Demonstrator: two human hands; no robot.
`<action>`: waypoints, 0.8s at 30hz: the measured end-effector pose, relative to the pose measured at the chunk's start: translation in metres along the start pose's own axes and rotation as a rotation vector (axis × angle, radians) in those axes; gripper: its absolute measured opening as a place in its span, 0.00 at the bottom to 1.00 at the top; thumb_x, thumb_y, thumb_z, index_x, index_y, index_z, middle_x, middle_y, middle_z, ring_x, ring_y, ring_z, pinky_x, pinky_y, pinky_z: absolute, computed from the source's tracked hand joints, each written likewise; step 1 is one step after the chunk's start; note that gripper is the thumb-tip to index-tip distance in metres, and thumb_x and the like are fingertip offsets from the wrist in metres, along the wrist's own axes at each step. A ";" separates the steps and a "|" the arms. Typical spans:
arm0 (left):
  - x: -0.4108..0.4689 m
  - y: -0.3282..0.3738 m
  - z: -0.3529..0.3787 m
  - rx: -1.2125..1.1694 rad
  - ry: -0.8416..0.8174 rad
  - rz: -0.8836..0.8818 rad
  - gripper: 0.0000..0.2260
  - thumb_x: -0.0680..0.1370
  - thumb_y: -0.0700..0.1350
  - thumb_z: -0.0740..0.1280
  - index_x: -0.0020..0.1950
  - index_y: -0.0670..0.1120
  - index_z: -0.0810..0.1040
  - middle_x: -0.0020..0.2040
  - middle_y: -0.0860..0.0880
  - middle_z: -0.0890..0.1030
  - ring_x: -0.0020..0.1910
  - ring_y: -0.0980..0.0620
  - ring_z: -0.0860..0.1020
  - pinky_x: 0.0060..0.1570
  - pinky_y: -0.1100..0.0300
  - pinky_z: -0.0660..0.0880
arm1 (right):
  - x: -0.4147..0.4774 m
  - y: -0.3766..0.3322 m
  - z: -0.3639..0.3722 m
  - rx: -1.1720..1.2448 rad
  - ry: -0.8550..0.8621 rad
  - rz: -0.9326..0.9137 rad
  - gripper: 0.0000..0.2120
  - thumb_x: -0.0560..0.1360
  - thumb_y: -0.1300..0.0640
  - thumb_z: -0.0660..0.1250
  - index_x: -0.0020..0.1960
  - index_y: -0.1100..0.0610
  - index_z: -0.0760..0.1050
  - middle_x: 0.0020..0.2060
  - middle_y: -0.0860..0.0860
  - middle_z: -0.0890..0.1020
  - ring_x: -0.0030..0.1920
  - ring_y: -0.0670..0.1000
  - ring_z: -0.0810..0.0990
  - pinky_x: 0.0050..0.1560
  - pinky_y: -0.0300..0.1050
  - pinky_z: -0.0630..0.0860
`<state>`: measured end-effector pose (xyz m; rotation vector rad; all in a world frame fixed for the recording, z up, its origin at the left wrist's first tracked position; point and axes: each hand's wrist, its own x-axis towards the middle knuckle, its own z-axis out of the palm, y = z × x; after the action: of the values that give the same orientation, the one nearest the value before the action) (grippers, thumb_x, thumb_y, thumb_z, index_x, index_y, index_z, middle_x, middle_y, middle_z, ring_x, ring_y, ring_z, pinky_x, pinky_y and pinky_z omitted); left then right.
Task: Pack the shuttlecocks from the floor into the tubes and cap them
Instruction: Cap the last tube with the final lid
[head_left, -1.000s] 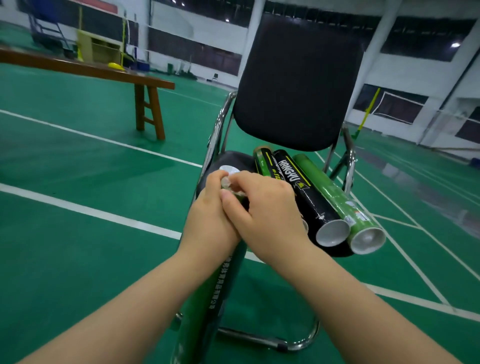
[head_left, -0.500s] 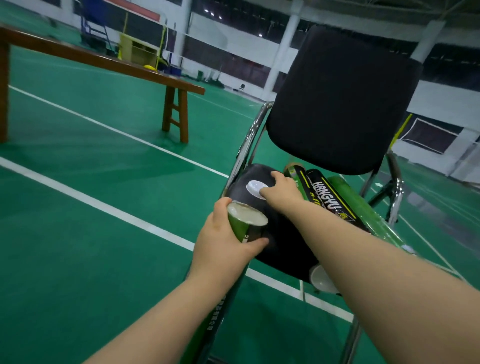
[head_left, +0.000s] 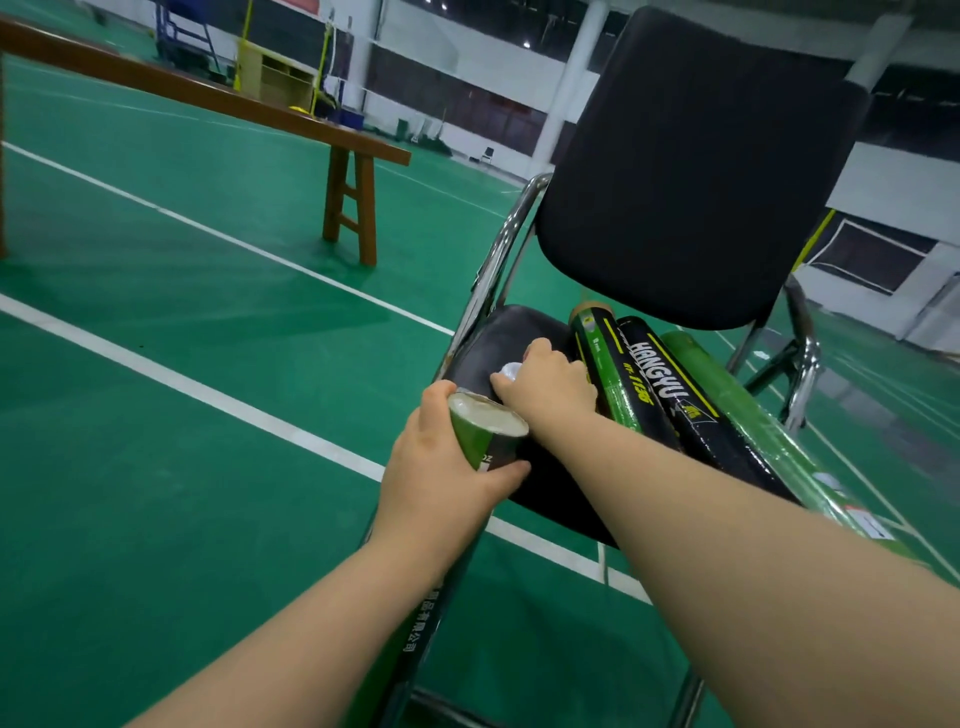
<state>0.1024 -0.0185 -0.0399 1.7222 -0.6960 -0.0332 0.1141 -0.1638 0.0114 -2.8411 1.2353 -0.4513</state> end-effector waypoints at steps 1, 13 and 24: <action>-0.001 0.000 0.000 0.001 -0.003 -0.001 0.36 0.64 0.52 0.76 0.66 0.50 0.61 0.55 0.51 0.72 0.50 0.52 0.69 0.44 0.62 0.63 | -0.002 0.000 -0.002 -0.012 0.007 -0.031 0.23 0.75 0.48 0.60 0.63 0.60 0.62 0.61 0.60 0.73 0.61 0.63 0.71 0.55 0.53 0.69; -0.047 0.002 0.001 -0.064 -0.135 -0.120 0.37 0.64 0.51 0.77 0.67 0.55 0.61 0.54 0.53 0.74 0.48 0.52 0.72 0.44 0.64 0.66 | -0.081 -0.001 -0.067 0.178 0.137 -0.225 0.16 0.81 0.57 0.50 0.63 0.56 0.71 0.57 0.57 0.76 0.56 0.58 0.75 0.52 0.48 0.71; -0.134 0.025 -0.017 -0.130 -0.239 -0.077 0.29 0.63 0.46 0.76 0.53 0.64 0.64 0.46 0.61 0.77 0.42 0.66 0.75 0.34 0.75 0.68 | -0.219 0.021 -0.037 1.129 0.081 0.281 0.07 0.74 0.57 0.60 0.44 0.50 0.77 0.46 0.50 0.80 0.48 0.51 0.78 0.50 0.48 0.76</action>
<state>-0.0115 0.0553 -0.0581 1.6340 -0.7844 -0.3349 -0.0531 -0.0171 -0.0120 -1.6907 0.9048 -0.8852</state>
